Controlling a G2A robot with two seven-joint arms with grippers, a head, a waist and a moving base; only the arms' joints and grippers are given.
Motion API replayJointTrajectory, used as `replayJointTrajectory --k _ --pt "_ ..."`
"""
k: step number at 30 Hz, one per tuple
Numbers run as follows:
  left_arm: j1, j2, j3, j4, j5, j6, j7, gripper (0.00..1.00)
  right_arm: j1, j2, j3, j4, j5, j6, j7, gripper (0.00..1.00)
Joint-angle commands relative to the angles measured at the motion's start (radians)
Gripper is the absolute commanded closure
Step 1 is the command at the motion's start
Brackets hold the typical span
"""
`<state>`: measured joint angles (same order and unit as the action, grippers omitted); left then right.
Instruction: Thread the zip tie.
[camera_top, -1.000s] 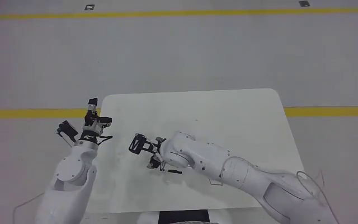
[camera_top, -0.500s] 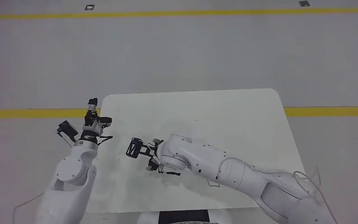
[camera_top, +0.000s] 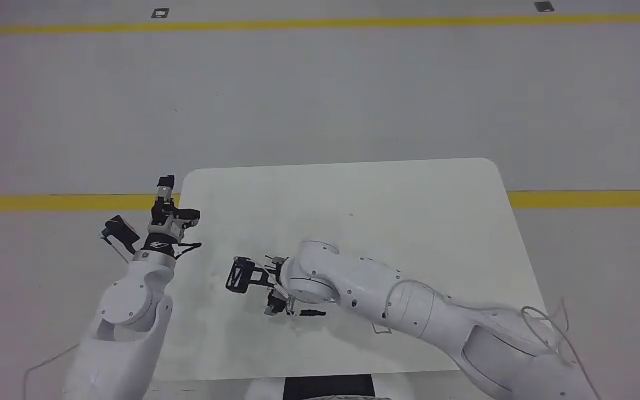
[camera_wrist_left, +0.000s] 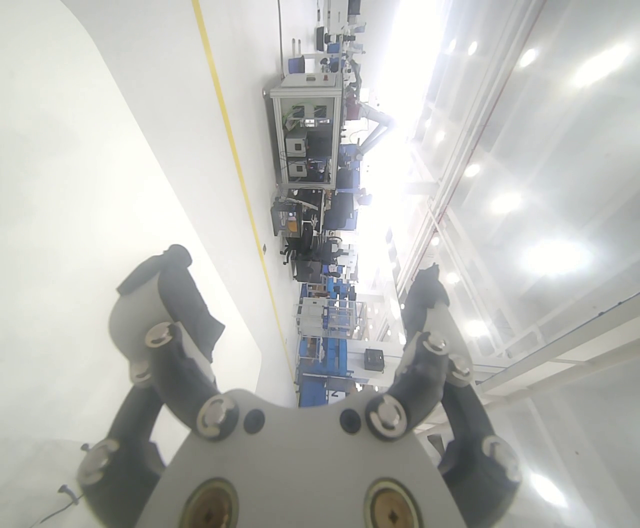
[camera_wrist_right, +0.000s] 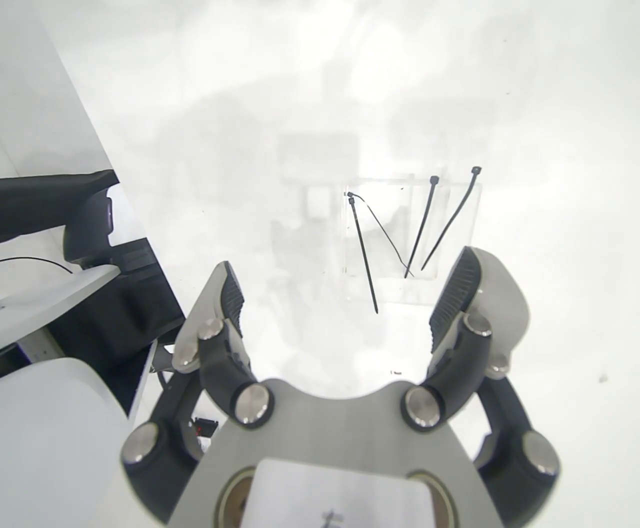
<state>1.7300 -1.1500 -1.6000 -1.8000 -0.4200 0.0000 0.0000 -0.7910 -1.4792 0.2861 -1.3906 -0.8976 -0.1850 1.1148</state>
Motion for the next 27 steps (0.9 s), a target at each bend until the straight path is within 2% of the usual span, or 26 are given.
replayJointTrajectory --k 1,9,19,23,25,26,27 --pt "0.000 0.000 0.000 0.000 0.000 0.000 0.000 0.00 -0.012 0.001 0.004 0.008 -0.019 0.005 -0.022 0.00" --pt "0.000 0.000 0.000 0.000 0.000 0.000 0.000 0.00 -0.040 -0.006 0.026 0.006 -0.047 0.039 -0.062 0.00" --pt "0.000 0.000 0.000 0.000 0.000 0.000 0.000 0.00 -0.040 -0.006 0.026 0.006 -0.047 0.039 -0.062 0.00" --pt "0.000 0.000 0.000 0.000 0.000 0.000 0.000 0.00 -0.053 -0.002 0.026 -0.006 -0.096 0.044 -0.071 0.00" --pt "0.000 0.000 0.000 0.000 0.000 0.000 0.000 0.00 -0.061 -0.003 0.027 -0.026 -0.122 0.065 -0.055 0.00" --pt "0.000 0.000 0.000 0.000 0.000 0.000 0.000 0.00 -0.064 -0.003 0.027 -0.032 -0.134 0.073 -0.050 0.08" --pt "0.000 0.000 0.000 0.000 0.000 0.000 0.000 0.00 -0.066 -0.003 0.028 -0.038 -0.146 0.079 -0.045 0.44"
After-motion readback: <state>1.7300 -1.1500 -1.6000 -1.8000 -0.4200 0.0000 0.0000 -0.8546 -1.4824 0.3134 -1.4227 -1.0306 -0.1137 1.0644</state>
